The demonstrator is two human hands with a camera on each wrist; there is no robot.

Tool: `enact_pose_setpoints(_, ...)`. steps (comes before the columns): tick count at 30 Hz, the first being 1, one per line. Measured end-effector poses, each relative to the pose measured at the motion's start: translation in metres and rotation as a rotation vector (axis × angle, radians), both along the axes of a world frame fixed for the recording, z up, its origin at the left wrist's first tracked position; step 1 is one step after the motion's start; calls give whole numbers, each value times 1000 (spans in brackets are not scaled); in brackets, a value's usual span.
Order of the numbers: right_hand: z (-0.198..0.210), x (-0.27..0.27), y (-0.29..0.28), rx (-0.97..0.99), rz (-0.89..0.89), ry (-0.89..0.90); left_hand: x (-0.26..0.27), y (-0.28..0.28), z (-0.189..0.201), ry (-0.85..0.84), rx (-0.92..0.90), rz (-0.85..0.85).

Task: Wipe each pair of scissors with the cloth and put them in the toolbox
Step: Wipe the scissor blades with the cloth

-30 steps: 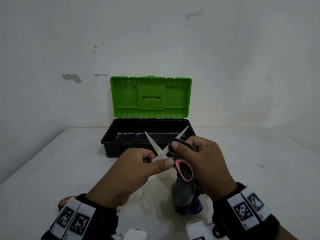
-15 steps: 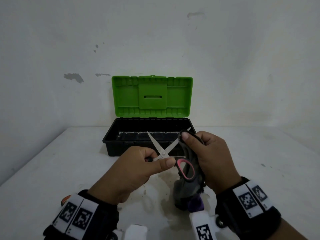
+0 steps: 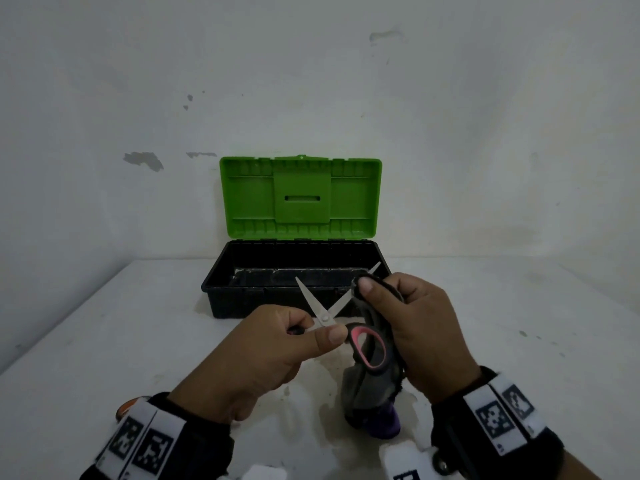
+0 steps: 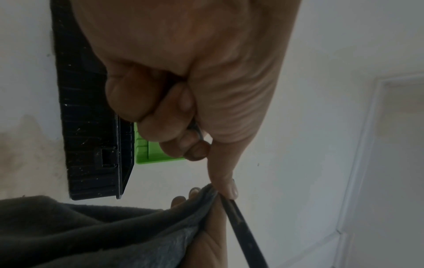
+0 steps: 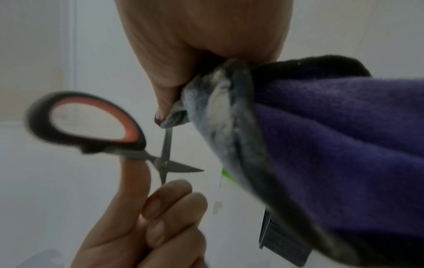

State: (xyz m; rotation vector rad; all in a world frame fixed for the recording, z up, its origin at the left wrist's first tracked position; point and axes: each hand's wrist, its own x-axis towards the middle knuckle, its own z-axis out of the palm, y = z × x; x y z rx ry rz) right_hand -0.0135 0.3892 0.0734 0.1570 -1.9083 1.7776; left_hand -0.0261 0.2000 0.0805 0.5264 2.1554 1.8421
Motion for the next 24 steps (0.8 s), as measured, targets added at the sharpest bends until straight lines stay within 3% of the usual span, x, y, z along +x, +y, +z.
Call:
enact_pose_setpoints(9,2,-22,30,-78,-151,-77,1,2,-3,4,-64,11)
enact_pose_setpoints(16,-2,-17,57,-36,-179,-336,-6,-16,0,220,-295,47)
enact_pose_setpoints(20,-4,-9,75,-78,-170,-560,-12,-27,-1,78,-263,-5)
enact_pose_setpoints(24,2,-9,90,10,-218,-596,-15,-34,-6,-25,-101,-74)
